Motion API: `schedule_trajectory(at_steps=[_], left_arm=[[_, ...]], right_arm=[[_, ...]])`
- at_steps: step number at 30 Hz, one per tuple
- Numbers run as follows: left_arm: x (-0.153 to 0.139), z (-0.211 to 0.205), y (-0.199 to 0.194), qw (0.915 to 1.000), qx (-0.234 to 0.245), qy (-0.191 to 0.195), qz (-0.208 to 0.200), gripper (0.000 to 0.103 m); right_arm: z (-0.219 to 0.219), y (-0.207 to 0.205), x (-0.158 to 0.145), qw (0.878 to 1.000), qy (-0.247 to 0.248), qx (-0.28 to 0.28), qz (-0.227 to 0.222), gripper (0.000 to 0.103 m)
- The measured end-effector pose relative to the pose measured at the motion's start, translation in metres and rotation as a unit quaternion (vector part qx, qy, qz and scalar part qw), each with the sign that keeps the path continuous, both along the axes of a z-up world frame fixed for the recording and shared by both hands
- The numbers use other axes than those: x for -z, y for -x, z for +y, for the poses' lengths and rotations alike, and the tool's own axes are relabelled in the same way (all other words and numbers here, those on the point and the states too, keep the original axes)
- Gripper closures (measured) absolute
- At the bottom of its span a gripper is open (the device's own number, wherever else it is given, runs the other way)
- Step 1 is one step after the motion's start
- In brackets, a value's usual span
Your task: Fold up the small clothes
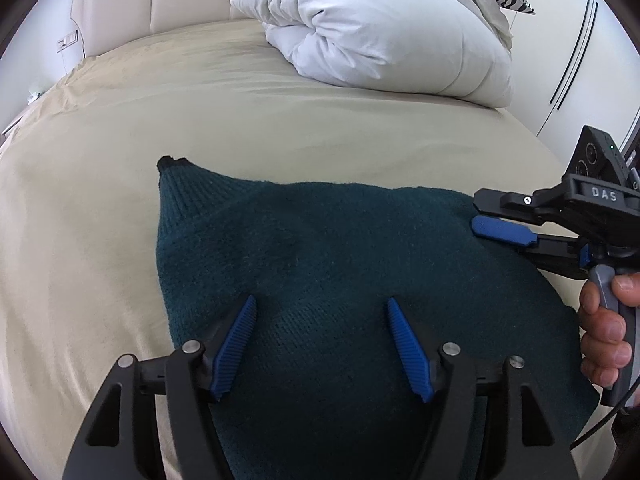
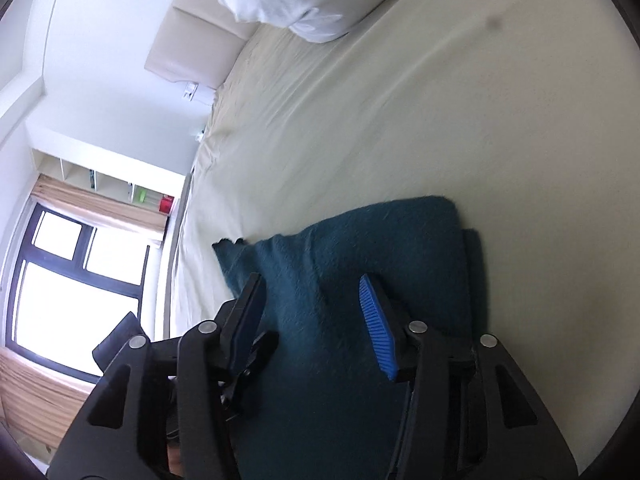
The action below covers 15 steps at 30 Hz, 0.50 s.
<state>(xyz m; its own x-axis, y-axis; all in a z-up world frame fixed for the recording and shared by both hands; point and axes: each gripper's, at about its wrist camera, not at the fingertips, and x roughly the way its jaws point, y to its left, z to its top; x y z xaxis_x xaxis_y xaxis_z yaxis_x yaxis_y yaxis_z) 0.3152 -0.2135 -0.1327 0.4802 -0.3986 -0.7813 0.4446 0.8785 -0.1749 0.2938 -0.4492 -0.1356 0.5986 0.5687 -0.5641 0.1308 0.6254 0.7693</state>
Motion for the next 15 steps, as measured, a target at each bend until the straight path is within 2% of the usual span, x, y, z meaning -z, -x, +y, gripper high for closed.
schedule_trajectory(at_steps=[5,7,9,11,14,15], left_arm=[[0.001,-0.002,-0.001,1.0,0.003,-0.005,0.001,0.031],[0.002,-0.002,0.0,1.0,0.003,-0.008,-0.002,0.031],[0.001,-0.002,0.001,1.0,0.003,-0.009,-0.002,0.031],[0.002,-0.002,0.001,0.9999,0.003,-0.01,-0.003,0.03],[0.002,-0.002,0.002,0.9999,0.002,-0.012,-0.006,0.03],[0.002,-0.002,0.002,0.9999,0.002,-0.013,-0.007,0.03]], right_arm=[[-0.03,0.005,0.016,0.999,-0.022,0.029,-0.002,0.09],[-0.042,0.01,0.023,0.999,-0.012,0.049,-0.002,0.09],[-0.052,0.022,0.015,0.997,0.003,0.077,-0.008,0.083],[-0.051,0.037,0.0,0.995,0.03,0.091,-0.013,0.082],[-0.027,0.062,-0.029,0.998,0.007,0.012,-0.063,0.082],[-0.011,0.07,-0.037,0.997,0.015,-0.02,-0.07,0.081]])
